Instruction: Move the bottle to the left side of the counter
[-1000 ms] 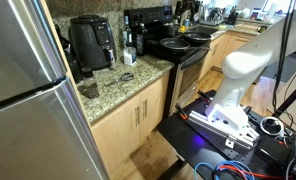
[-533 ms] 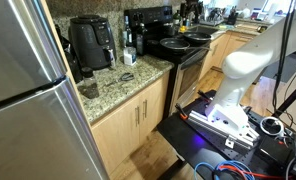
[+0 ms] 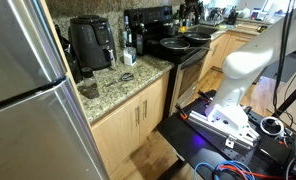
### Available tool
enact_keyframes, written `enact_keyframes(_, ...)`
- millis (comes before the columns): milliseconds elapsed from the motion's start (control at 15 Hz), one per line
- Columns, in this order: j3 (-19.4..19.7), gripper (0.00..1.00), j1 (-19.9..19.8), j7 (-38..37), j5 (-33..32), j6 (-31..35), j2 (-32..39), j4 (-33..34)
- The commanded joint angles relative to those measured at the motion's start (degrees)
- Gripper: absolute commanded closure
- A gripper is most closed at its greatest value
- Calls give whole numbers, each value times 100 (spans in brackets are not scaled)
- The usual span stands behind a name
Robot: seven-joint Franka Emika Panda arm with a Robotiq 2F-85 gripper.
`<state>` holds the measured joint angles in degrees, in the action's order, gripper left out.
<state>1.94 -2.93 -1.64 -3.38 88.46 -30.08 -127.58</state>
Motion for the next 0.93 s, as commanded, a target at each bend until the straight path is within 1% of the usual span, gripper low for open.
enact_keyframes(0, -354, 0, 108, -627, 67, 228, 1153, 455)
enact_keyframes(67, -441, 0, 161, -813, 172, 327, 1447, 633)
enact_keyframes(200, -572, 0, 188, -1457, 290, 407, 2005, 1096)
enact_keyframes(333, -571, 0, 180, -2184, 501, 182, 2562, 1687)
enact_keyframes(400, -534, 0, 191, -2345, 536, -22, 2674, 1877)
enact_keyframes(467, -539, 0, 270, -2045, 392, 367, 2230, 1264)
enact_keyframes(533, -526, 0, 277, -2109, 396, 344, 2393, 1419)
enact_keyframes(667, -523, 0, 281, -2107, 392, 349, 2421, 1413)
enact_keyframes(733, -543, 0, 267, -2587, 444, 435, 2595, 1467)
enact_keyframes(800, -542, 0, 265, -3022, 721, 564, 2776, 1544)
enact_keyframes(867, -567, 0, 301, -3306, 933, 800, 2910, 1589)
